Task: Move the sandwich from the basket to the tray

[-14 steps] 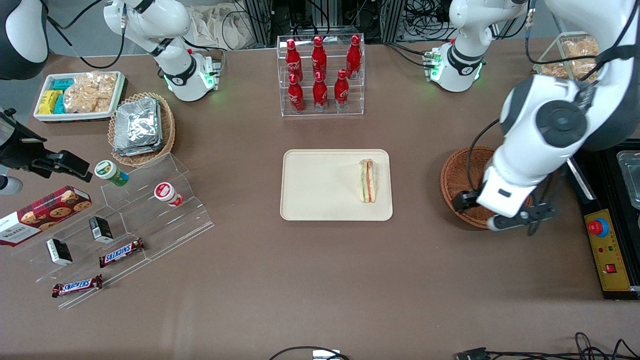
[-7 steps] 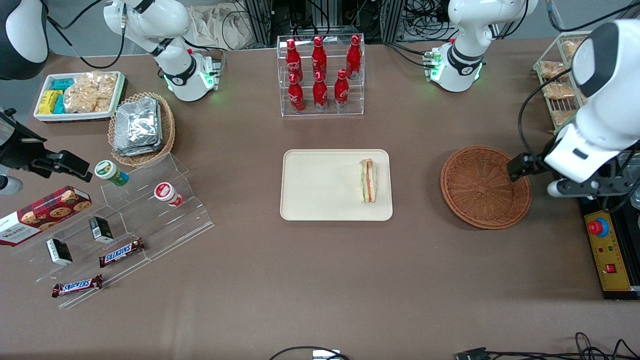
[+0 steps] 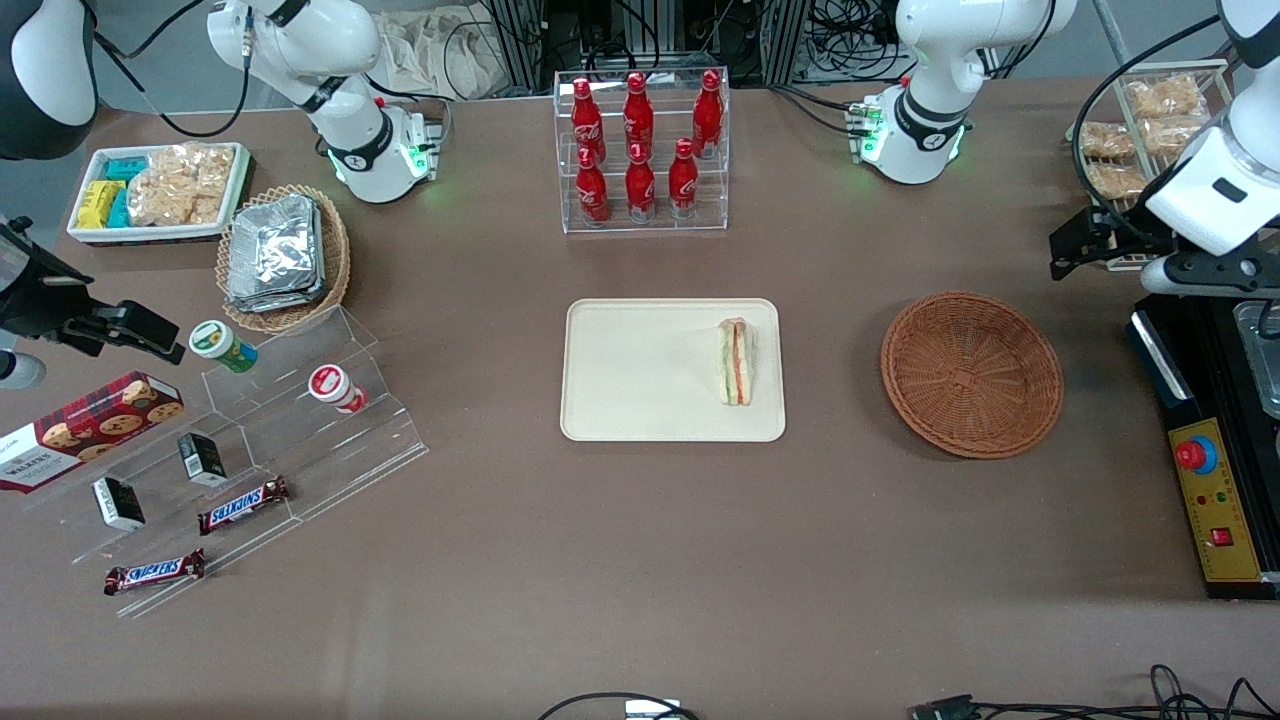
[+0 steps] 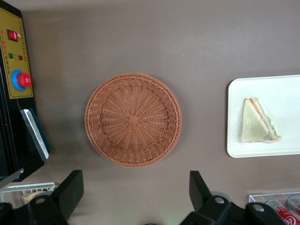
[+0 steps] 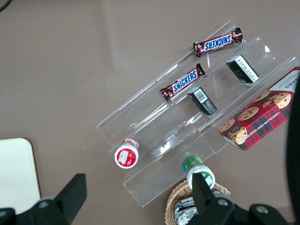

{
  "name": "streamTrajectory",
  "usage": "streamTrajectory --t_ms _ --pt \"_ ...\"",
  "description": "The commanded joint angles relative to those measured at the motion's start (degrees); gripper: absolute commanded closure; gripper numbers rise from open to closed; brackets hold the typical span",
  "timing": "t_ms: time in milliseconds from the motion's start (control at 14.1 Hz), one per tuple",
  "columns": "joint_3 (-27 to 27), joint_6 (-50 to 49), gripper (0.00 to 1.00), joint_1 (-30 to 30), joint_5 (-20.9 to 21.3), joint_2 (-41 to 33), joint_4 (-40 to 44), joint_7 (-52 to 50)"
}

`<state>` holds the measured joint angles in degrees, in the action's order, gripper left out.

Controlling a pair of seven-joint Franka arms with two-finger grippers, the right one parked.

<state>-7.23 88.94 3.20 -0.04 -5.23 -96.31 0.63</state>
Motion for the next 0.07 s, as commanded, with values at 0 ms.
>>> streamTrajectory --t_ms 0 --pt "2.0 -1.4 0.00 -1.1 -0.8 -2.1 -1.1 1.6"
